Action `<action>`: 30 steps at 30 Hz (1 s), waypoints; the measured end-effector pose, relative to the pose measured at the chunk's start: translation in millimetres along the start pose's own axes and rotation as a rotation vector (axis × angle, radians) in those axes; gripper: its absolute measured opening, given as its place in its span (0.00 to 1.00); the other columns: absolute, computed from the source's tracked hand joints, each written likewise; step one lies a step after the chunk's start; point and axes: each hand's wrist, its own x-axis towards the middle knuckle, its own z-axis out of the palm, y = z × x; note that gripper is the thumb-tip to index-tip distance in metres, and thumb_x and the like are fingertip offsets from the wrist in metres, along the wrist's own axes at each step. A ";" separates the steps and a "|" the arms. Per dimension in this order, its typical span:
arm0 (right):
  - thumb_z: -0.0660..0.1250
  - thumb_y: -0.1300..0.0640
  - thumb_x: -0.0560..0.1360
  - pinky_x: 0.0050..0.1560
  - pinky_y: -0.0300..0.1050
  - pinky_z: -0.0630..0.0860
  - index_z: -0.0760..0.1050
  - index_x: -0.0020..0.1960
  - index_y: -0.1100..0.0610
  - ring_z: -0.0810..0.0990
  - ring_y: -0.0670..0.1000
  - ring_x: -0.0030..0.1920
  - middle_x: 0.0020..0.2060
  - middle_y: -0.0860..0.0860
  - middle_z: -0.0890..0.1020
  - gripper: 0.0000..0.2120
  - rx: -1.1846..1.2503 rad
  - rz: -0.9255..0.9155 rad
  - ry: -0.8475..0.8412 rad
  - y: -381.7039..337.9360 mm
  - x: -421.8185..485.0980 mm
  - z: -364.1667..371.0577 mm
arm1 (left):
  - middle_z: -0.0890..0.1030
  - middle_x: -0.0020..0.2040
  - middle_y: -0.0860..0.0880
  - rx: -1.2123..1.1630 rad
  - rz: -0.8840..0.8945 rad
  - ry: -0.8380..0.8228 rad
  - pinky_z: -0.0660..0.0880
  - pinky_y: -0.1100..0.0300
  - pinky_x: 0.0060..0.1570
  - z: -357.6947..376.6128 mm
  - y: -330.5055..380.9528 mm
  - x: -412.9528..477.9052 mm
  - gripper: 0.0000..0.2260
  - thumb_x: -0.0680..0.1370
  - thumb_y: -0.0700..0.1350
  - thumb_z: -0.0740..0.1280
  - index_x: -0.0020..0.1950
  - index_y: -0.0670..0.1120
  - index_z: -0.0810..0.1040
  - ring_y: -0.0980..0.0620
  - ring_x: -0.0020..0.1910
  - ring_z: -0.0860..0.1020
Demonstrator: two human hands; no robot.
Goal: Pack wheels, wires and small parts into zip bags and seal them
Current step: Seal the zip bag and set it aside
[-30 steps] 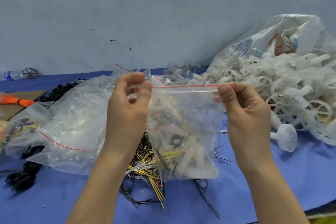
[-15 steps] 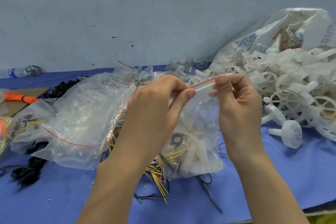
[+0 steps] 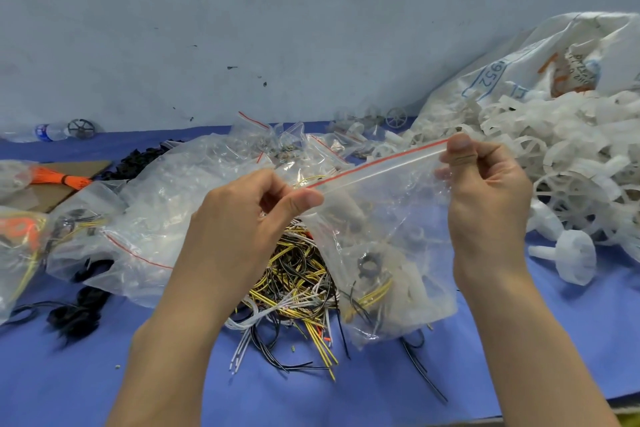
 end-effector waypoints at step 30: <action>0.58 0.57 0.80 0.52 0.46 0.71 0.72 0.63 0.50 0.73 0.41 0.50 0.57 0.48 0.78 0.13 -0.281 -0.296 -0.143 -9.5 -47.9 91.2 | 0.83 0.32 0.46 -0.920 -0.636 0.289 0.80 0.60 0.34 -72.6 -56.0 47.2 0.14 0.83 0.43 0.61 0.40 0.42 0.78 0.53 0.30 0.81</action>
